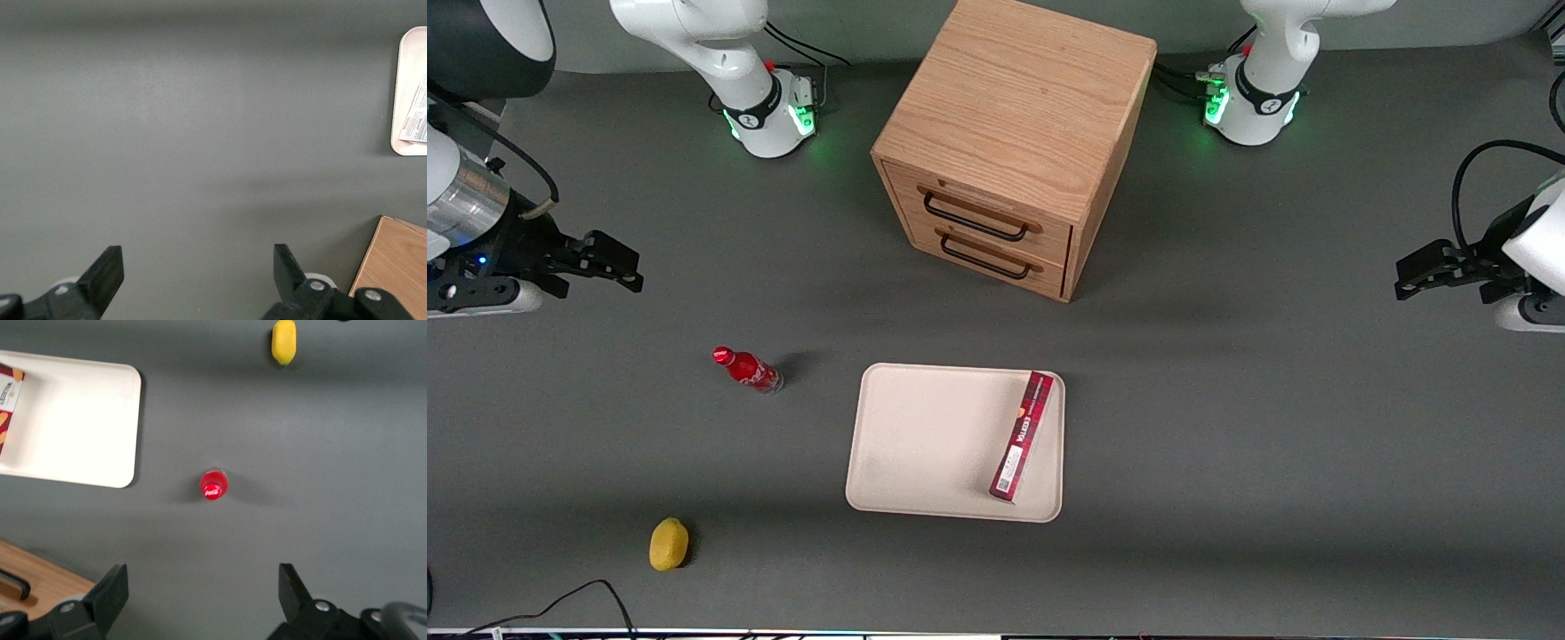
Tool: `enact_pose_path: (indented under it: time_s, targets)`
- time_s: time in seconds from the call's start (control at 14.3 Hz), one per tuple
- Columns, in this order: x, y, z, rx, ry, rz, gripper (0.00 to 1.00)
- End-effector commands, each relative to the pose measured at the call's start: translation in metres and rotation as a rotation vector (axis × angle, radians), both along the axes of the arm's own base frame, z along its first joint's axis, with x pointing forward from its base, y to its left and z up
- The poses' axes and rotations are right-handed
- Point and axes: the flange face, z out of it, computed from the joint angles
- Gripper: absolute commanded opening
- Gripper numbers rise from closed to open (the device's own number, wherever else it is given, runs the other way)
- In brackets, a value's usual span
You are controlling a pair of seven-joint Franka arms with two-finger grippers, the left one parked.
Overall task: Place coke bottle on tray
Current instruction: 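Move the right gripper down toward the red Coca-Cola bottle, then close the right gripper around the bottle's cap end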
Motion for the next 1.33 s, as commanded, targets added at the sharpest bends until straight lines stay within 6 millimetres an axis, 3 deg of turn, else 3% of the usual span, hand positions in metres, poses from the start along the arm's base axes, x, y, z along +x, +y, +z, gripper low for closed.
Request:
enact_pose_path:
  time_s: [0.0, 0.14, 0.28, 0.35, 0.56, 0.77, 1.05, 1.26]
  targets:
    - [0.003, 0.006, 0.008, 0.018, 0.024, 0.005, 1.0]
    - [0.003, 0.005, 0.007, 0.029, 0.028, 0.002, 1.0]
    - [0.007, -0.001, -0.009, 0.03, 0.064, -0.032, 1.0]
    - [0.009, 0.0, -0.027, 0.028, 0.09, -0.03, 1.0]
    - [0.025, 0.007, -0.113, 0.028, 0.128, -0.011, 1.0]
    - [0.014, 0.006, -0.184, 0.017, 0.06, -0.005, 1.0]
    - [0.005, 0.004, -0.235, -0.002, 0.005, 0.009, 1.0]
    - [-0.001, 0.004, -0.25, -0.012, -0.016, 0.021, 0.98]
